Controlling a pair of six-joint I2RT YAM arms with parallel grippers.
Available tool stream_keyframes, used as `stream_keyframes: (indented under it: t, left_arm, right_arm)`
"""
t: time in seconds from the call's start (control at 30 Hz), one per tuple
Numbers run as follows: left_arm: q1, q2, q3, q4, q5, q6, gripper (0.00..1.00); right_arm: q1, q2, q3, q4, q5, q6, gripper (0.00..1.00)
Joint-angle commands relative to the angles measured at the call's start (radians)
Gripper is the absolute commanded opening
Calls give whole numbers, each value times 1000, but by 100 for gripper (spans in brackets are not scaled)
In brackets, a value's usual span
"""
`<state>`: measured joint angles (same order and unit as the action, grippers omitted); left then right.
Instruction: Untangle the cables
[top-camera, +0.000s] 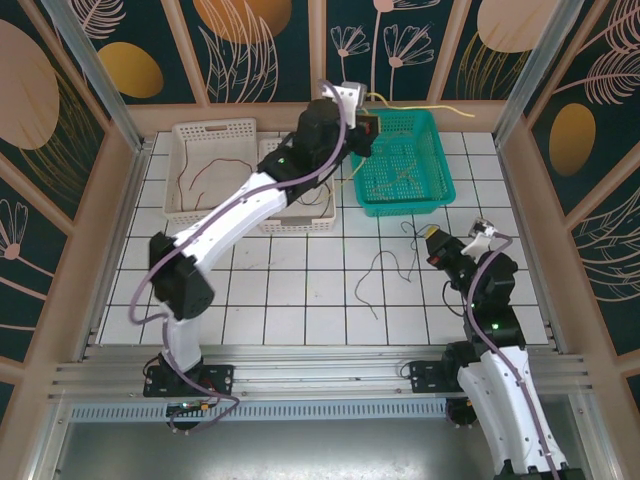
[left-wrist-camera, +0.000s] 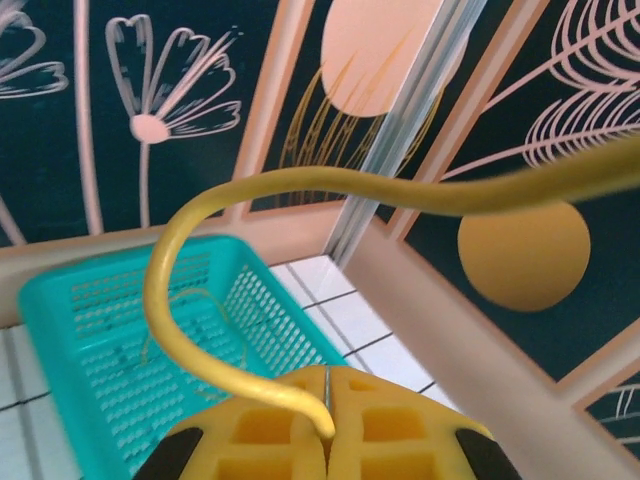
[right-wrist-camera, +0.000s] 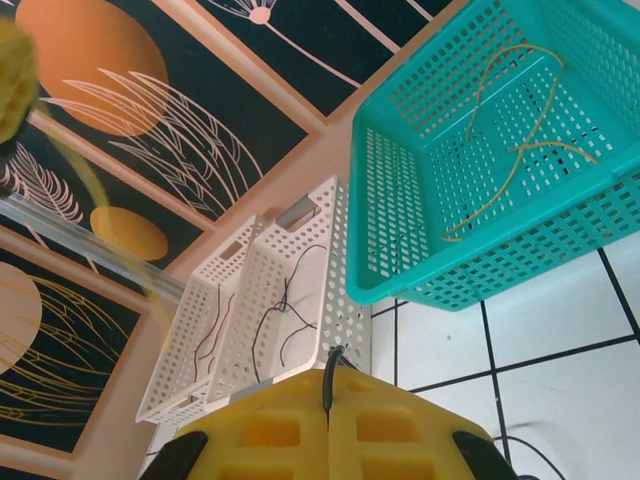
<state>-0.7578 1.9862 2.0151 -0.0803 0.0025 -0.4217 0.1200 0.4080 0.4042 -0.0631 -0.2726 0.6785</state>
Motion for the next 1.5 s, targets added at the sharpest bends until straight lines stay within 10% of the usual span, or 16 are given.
stream_keyframes:
  t: [0.0,0.43,1.47]
  left_arm:
    - [41,98,99,166,101,-142,0]
    - [58,564,470,435,160,-390,0]
    - [61,833,470,301,37,-393,0]
  right_arm:
    - [5,-59,7,-65,35,-24,0]
    - [5,-163,24,-174,73,-61,0]
    - [5,-158,-21,-156,46,-70,0]
